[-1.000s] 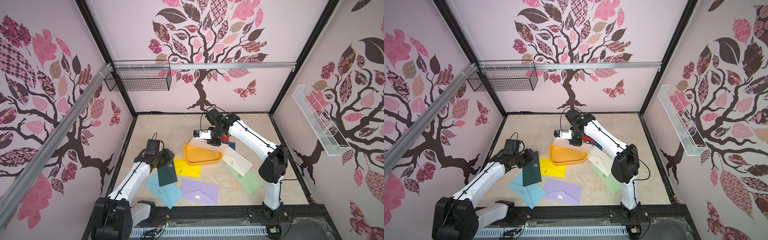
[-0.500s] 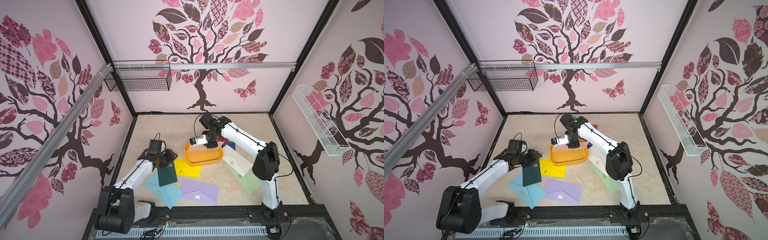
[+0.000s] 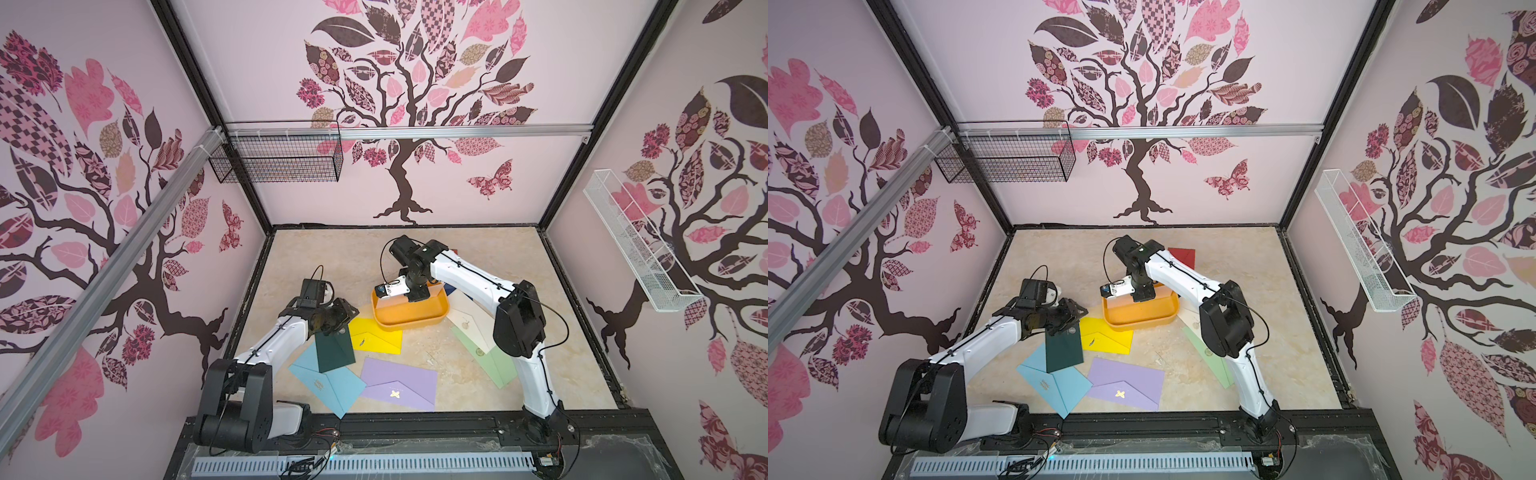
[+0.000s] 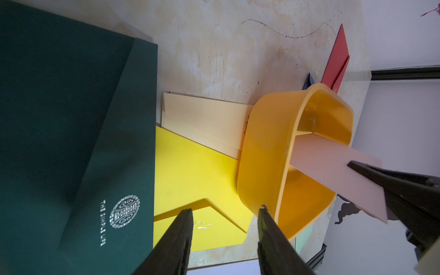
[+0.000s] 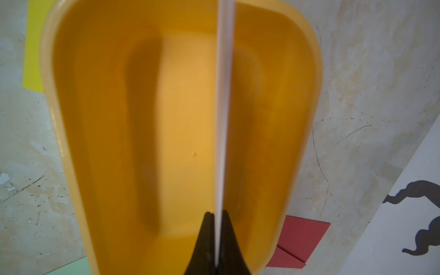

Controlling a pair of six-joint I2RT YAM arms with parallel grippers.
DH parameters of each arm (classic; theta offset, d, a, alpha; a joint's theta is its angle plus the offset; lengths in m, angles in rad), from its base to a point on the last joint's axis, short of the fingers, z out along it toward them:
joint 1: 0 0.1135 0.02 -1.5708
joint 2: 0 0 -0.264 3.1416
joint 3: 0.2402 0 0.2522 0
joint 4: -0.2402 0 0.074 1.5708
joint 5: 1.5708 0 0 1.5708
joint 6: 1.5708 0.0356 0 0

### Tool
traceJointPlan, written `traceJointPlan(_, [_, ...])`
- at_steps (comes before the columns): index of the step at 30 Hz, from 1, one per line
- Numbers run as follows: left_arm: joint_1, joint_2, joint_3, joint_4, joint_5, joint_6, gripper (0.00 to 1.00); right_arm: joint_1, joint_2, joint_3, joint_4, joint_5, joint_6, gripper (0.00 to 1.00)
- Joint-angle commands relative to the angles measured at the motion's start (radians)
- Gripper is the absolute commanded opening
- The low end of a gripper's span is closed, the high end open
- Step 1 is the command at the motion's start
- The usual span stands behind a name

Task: Put the sealed envelopes into the storage box
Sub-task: Place the envelope in the storage box.

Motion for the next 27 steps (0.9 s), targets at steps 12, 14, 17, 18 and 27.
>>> traceJointPlan(12, [0.004,-0.003,-0.014,0.025,0.009,0.008,0.49,0.014,0.047,0.009,0.091,0.057,0.018,0.27])
traceJointPlan(14, [0.004,-0.008,-0.014,0.022,0.009,0.01,0.49,0.013,0.048,0.007,0.109,0.063,0.024,0.27])
traceJointPlan(17, [0.005,-0.014,-0.012,0.014,0.006,0.013,0.49,0.015,0.051,0.005,0.139,0.079,0.026,0.3])
traceJointPlan(18, [0.004,-0.014,-0.01,0.012,0.006,0.015,0.49,0.015,0.051,0.005,0.146,0.083,0.028,0.31])
traceJointPlan(27, [0.004,-0.022,-0.009,0.004,0.002,0.017,0.49,0.015,0.06,0.006,0.192,0.117,0.035,0.4])
